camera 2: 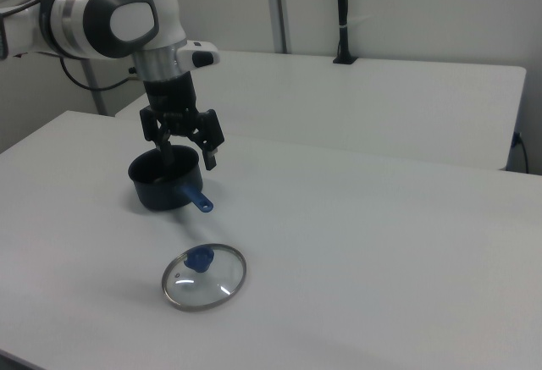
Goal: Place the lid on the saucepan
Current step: 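Move the gripper over the glass lid and lower toward its blue knob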
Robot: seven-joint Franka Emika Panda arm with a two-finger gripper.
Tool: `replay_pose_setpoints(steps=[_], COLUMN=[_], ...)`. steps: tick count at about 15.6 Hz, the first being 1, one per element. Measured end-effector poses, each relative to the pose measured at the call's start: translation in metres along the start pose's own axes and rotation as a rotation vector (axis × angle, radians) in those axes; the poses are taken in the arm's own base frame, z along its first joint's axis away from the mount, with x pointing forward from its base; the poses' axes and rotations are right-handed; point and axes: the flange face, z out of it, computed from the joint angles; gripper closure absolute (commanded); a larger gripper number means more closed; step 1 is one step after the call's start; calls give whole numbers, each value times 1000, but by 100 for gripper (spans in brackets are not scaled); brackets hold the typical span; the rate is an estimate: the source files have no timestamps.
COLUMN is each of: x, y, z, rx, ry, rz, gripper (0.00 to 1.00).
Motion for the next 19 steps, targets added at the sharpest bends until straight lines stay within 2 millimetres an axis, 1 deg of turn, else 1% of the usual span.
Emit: replay_pose_setpoints(steps=[2,4,6,8,13,19], x=[1,4,7,9,22,31], y=[4,16,21,19,6,1], z=[-1,3,8,13,33,43], rx=[-8,-14,-14,-15,-29,-51], ry=[4,-1,-8,-17,-49,-44], rz=[9,29,38,34,5,-29], gripper=[0,0,0,0,0,0])
